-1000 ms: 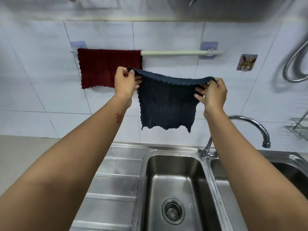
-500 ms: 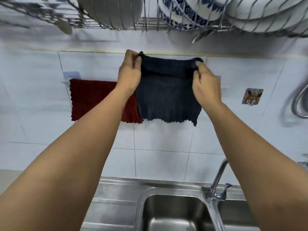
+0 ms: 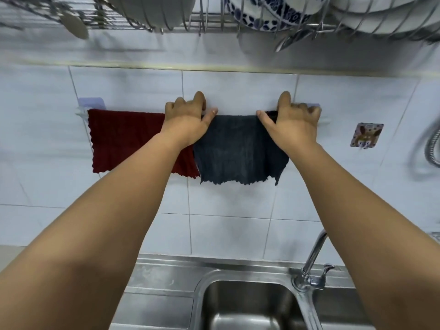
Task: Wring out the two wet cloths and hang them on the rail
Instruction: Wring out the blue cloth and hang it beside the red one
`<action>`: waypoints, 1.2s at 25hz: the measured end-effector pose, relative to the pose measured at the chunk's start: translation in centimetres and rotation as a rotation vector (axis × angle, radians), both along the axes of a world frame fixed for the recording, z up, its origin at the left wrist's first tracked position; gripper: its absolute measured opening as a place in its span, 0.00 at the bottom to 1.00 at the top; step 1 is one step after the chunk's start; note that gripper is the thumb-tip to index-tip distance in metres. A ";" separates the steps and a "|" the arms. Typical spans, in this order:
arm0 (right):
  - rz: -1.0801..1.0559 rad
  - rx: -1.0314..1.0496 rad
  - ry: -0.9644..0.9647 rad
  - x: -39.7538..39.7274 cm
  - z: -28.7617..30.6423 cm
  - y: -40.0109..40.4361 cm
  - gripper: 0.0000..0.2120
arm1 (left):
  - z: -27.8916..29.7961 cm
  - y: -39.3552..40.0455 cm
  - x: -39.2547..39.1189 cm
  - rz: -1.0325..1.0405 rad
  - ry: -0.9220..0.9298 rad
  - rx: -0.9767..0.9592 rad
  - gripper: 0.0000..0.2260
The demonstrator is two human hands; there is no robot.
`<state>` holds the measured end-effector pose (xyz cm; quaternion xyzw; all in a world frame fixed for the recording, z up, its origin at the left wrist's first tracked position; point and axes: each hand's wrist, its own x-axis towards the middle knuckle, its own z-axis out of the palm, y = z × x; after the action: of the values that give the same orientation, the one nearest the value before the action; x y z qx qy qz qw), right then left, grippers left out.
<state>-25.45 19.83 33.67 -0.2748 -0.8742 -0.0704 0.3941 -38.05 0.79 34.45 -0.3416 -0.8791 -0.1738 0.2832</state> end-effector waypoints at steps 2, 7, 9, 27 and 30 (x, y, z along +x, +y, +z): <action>-0.036 0.077 0.081 0.0 -0.8 -0.1 0.28 | -0.6 -0.2 -0.1 -0.030 0.118 0.056 0.16; 0.038 0.195 0.135 0.5 -1.5 0.2 0.22 | -2.2 -0.8 0.0 -0.103 0.226 0.036 0.17; 0.046 0.187 0.111 0.4 -1.2 0.4 0.24 | -1.9 -0.7 -0.1 -0.072 0.177 -0.018 0.19; 0.084 0.171 0.087 1.0 -1.1 1.1 0.21 | -2.7 -1.0 -0.2 -0.040 0.258 0.031 0.14; 0.078 0.178 0.103 1.0 -1.4 1.2 0.20 | -2.7 -1.1 -0.3 -0.049 0.271 0.029 0.14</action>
<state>-24.47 21.00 32.32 -0.2077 -0.8531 -0.1182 0.4638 -38.37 -0.30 31.71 -0.3791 -0.8216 -0.1453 0.4000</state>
